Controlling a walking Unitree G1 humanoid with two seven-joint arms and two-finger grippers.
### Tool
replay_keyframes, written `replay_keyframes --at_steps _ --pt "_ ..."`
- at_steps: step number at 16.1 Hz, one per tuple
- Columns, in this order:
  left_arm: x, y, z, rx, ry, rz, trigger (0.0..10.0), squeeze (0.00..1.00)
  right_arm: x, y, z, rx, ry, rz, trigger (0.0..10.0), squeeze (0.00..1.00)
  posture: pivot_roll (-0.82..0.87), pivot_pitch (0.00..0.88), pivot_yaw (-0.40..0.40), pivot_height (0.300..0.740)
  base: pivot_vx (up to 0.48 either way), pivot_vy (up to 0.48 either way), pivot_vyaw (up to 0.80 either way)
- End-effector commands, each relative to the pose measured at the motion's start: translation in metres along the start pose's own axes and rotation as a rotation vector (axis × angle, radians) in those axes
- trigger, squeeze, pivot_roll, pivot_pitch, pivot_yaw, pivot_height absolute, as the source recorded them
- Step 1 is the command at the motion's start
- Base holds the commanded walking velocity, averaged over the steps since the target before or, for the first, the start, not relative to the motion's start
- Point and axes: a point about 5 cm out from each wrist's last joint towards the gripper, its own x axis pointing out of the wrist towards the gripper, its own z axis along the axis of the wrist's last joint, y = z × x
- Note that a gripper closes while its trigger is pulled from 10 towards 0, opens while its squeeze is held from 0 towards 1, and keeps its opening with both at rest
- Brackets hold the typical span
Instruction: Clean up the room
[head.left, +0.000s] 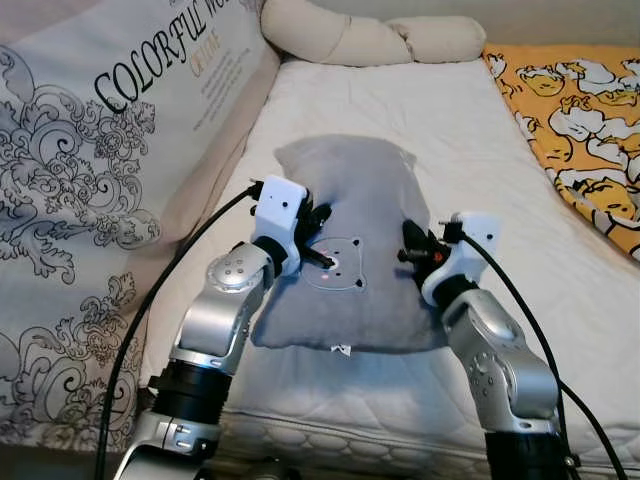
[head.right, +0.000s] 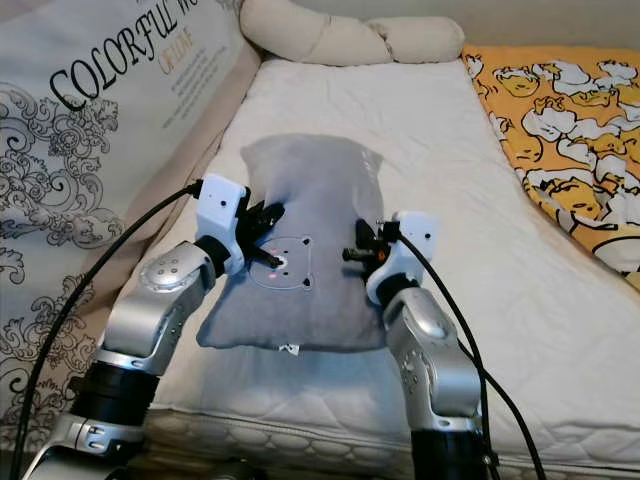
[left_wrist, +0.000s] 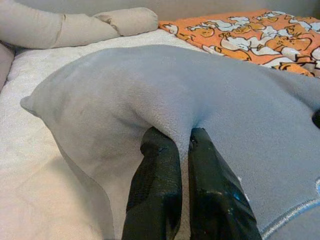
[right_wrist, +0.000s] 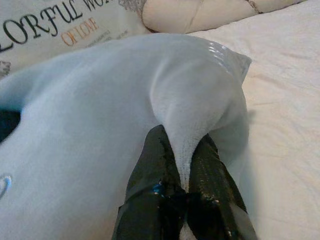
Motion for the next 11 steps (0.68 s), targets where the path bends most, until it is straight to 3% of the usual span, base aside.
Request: replay_keyframes --at_steps 1,4,11 --pt "-0.0027 0.0014 0.0115 0.037 -0.047 0.01 10.0 0.0 -0.0027 0.0027 0.0054 -0.019 -0.038 0.012 10.0 0.0 -0.06 0.0 0.095 0.74 0.0 0.0 0.0" --pt "-0.003 0.0005 0.011 0.052 -0.037 0.006 10.0 0.0 -0.0048 -0.0008 0.0024 -0.021 -0.033 -0.01 10.0 0.0 -0.05 0.0 0.096 0.74 0.0 0.0 0.0" --pt "-0.0045 0.0024 0.0096 0.078 -0.018 0.001 10.0 0.0 -0.0049 0.0011 -0.003 -0.021 -0.02 -0.007 10.0 0.0 -0.04 0.0 0.091 0.74 0.0 0.286 0.0"
